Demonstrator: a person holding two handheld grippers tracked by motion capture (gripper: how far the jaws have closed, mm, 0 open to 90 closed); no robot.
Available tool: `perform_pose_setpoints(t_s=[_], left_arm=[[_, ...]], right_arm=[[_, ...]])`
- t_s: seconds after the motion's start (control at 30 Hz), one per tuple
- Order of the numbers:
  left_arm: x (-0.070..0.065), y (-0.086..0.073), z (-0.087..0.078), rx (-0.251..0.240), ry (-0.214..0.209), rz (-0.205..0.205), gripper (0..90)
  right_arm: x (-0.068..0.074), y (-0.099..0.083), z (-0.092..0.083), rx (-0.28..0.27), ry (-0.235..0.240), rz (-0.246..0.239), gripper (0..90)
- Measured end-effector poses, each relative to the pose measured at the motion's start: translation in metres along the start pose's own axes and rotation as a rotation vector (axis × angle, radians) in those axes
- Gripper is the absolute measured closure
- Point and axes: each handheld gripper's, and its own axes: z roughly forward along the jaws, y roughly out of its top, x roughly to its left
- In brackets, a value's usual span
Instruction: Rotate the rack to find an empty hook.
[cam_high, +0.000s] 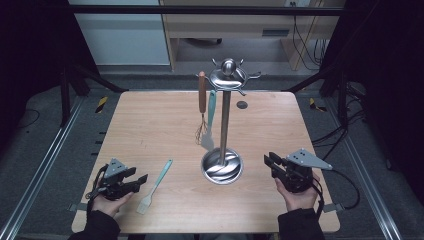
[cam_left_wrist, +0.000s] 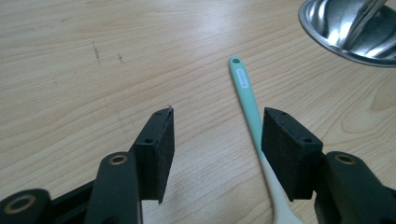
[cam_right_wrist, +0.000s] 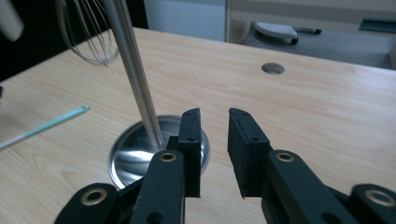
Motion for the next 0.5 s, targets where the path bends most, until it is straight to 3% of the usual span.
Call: perform_pose_setpoints(t_s=[0.33,0.5], left_arm=[[0.0,0.001,0.003,0.011,0.001,-0.002,42.4],[0.0,0.001,0.003,0.015,0.003,0.0,42.3]], right_arm=[[0.009,0.031,-0.016,-0.088,0.047,-0.011,90.0],[0.018,0.049,-0.017,-0.122,0.076,-0.028,90.0]])
